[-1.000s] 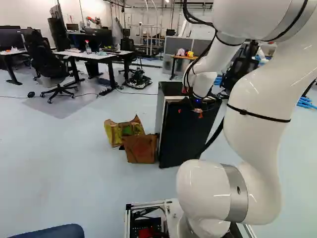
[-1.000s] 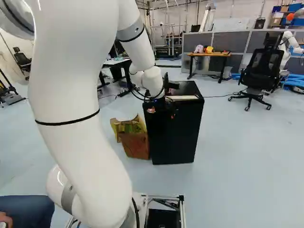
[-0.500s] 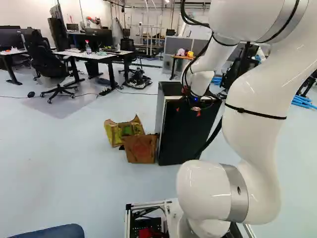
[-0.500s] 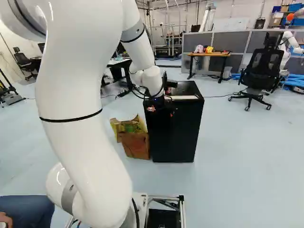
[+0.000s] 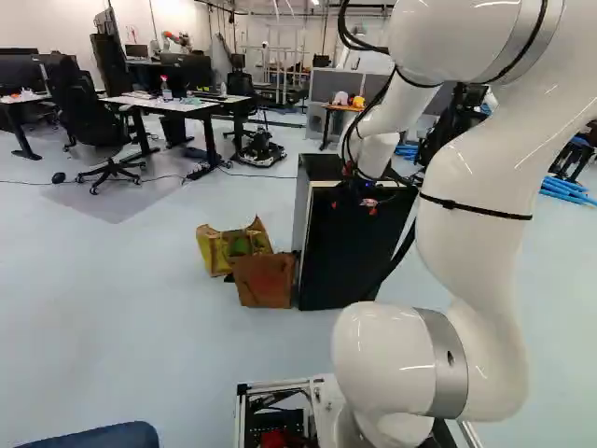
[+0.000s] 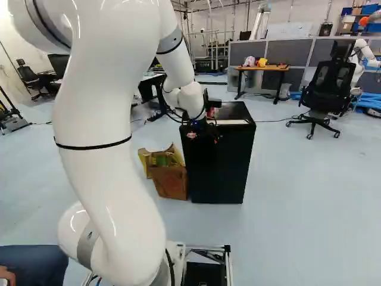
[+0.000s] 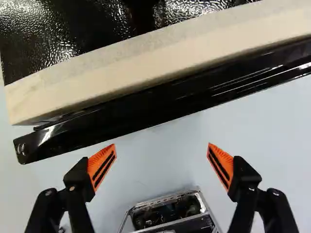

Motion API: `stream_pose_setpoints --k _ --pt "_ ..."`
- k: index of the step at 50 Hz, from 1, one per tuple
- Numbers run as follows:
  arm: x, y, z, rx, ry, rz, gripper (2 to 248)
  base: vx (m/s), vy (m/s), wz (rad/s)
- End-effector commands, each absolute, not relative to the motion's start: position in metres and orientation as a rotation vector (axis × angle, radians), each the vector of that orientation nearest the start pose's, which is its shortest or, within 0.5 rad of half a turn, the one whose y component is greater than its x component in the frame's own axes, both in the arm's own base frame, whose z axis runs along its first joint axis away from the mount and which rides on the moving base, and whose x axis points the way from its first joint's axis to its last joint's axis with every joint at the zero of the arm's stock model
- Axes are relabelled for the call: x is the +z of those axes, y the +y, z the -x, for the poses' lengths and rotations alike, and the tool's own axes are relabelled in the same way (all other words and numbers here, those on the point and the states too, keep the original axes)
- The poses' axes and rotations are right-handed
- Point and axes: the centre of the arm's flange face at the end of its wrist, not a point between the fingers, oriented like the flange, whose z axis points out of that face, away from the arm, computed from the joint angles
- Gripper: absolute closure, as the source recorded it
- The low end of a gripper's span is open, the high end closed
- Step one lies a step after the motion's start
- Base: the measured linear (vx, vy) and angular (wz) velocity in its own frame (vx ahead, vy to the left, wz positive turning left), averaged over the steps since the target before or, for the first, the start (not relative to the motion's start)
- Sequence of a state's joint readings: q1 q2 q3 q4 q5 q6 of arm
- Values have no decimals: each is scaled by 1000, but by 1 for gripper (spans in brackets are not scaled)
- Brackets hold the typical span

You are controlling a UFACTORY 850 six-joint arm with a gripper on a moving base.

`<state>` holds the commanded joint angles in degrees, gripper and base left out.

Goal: Grab a drink from the fridge

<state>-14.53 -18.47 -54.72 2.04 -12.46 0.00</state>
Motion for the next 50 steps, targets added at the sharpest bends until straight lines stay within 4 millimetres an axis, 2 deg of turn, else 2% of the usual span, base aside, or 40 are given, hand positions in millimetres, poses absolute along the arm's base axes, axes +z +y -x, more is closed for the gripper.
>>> stream_pose_setpoints --k 26,50 --pt "396 -135 -528 -665 272 3146 3 0 0 0" --pt "397 -136 -530 -696 261 3144 3 0 0 0"
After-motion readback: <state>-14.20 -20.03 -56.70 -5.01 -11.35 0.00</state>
